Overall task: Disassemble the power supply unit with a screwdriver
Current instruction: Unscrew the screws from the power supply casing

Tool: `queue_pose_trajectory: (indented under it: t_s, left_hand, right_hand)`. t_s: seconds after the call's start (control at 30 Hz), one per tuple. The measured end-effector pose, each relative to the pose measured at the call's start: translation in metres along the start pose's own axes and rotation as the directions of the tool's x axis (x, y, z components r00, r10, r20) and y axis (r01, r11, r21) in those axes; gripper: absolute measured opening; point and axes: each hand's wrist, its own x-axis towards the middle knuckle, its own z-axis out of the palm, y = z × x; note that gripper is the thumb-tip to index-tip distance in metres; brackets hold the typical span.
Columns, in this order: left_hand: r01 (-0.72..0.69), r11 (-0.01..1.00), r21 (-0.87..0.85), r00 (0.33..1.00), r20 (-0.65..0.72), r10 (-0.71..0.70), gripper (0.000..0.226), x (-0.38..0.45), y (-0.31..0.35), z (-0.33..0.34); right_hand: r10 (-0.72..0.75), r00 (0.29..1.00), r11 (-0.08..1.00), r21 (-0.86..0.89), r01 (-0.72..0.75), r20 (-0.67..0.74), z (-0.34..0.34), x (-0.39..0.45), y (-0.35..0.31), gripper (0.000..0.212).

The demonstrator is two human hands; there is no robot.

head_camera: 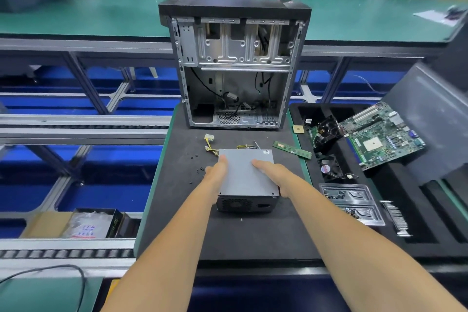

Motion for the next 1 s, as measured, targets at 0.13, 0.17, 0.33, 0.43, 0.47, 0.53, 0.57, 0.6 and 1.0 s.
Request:
queue_pose_trajectory:
  t_s: [0.13,0.17,0.33,0.43,0.47,0.53,0.57,0.6,1.0]
  left_hand:
    - [-0.007,0.998,-0.057,0.995,0.103,0.013,0.072,-0.001,0.001,-0.004]
    - [-0.008,0.997,-0.071,0.992,0.123,0.016,0.069,-0.001,0.002,-0.004]
    - [0.007,0.997,-0.076,0.99,0.139,0.004,0.067,-0.002,0.003,-0.004]
    - [0.021,0.995,-0.094,0.989,0.15,-0.007,0.064,-0.003,0.003,-0.002]
    - [0.028,0.994,-0.102,0.989,0.146,-0.012,0.066,-0.003,0.003,-0.002]
    - [0.034,0.994,-0.104,0.99,0.14,-0.019,0.07,-0.004,0.003,-0.002]
    - [0.035,0.994,-0.1,0.99,0.141,-0.021,0.071,-0.004,0.003,-0.001]
    - [0.038,0.995,-0.097,0.989,0.143,-0.024,0.073,-0.003,0.003,-0.001]
    - [0.031,0.993,-0.111,0.991,0.132,-0.016,0.068,-0.006,0.012,-0.003]
  right_hand:
    - [0.015,0.999,1.0,0.021,-0.016,0.036,-0.003,-0.003,0.001,0.051]
    - [0.02,0.999,0.999,0.029,-0.021,0.043,-0.003,-0.004,0.001,0.05]
    - [0.036,0.996,0.995,0.088,-0.043,0.083,-0.002,-0.001,-0.001,0.045]
    - [0.028,0.999,0.996,0.078,-0.031,0.047,-0.001,0.004,0.001,0.051]
    - [0.026,0.999,0.997,0.069,-0.028,0.036,-0.001,0.005,0.002,0.054]
    - [0.019,0.999,0.998,0.052,-0.02,0.033,-0.003,0.009,0.002,0.059]
    - [0.016,0.999,0.999,0.051,-0.017,0.035,-0.004,0.01,0.002,0.061]
    - [0.012,0.999,0.999,0.049,-0.014,0.032,-0.005,0.01,0.002,0.062]
    - [-0.007,0.999,1.0,0.021,0.006,0.047,-0.01,0.009,-0.007,0.064]
